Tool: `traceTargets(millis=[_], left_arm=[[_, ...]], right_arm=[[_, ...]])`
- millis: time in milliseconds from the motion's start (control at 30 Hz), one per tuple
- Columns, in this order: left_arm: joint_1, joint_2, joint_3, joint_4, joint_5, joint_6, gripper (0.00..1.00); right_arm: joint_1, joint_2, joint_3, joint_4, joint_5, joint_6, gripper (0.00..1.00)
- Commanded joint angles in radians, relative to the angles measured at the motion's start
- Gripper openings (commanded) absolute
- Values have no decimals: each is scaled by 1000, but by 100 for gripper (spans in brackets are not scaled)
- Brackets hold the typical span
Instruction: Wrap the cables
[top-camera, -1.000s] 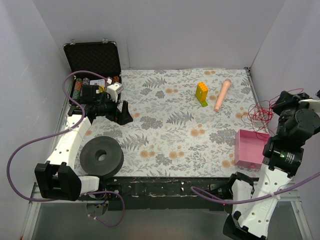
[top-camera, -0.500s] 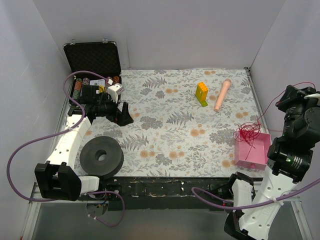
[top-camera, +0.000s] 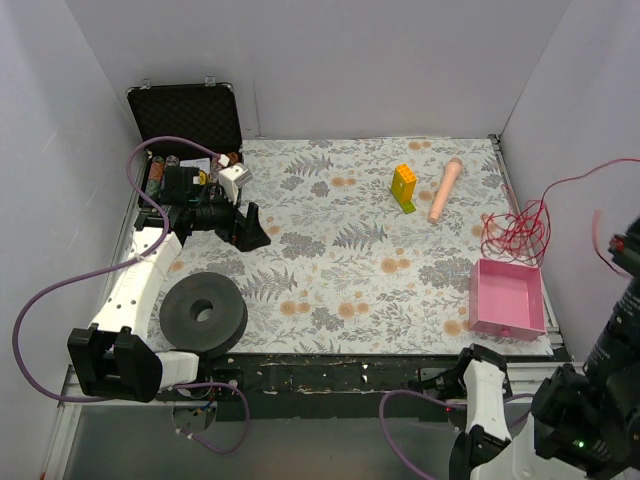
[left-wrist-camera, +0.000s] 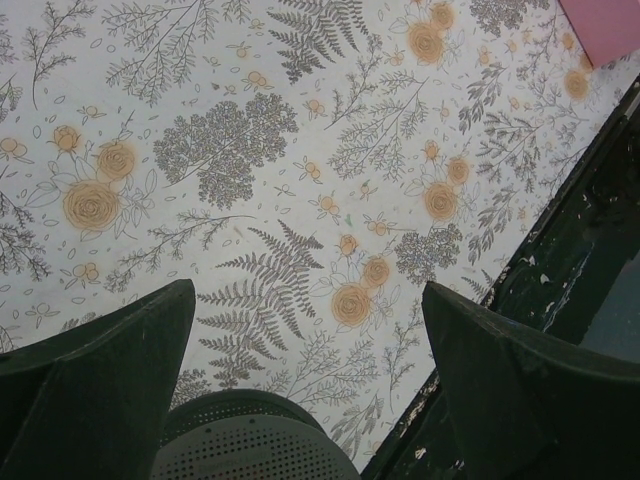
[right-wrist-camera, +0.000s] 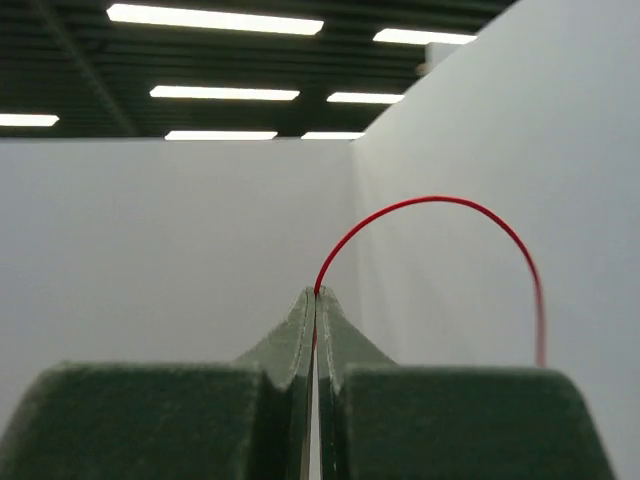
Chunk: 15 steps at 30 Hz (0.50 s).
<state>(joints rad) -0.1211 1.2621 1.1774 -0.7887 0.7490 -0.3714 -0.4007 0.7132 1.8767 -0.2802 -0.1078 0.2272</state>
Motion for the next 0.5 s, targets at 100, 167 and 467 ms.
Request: traceTargets(millis=[100, 167, 467], left_arm=[[-5, -37, 2, -12, 21, 35, 98], [-8, -24, 7, -6, 21, 22, 98], [-17, -23, 18, 5, 24, 2, 98]], right_arm=[[135, 3, -471, -118, 588, -209, 1], [160, 101, -472, -279, 544, -195, 1], [183, 126, -257, -241, 386, -224, 1]])
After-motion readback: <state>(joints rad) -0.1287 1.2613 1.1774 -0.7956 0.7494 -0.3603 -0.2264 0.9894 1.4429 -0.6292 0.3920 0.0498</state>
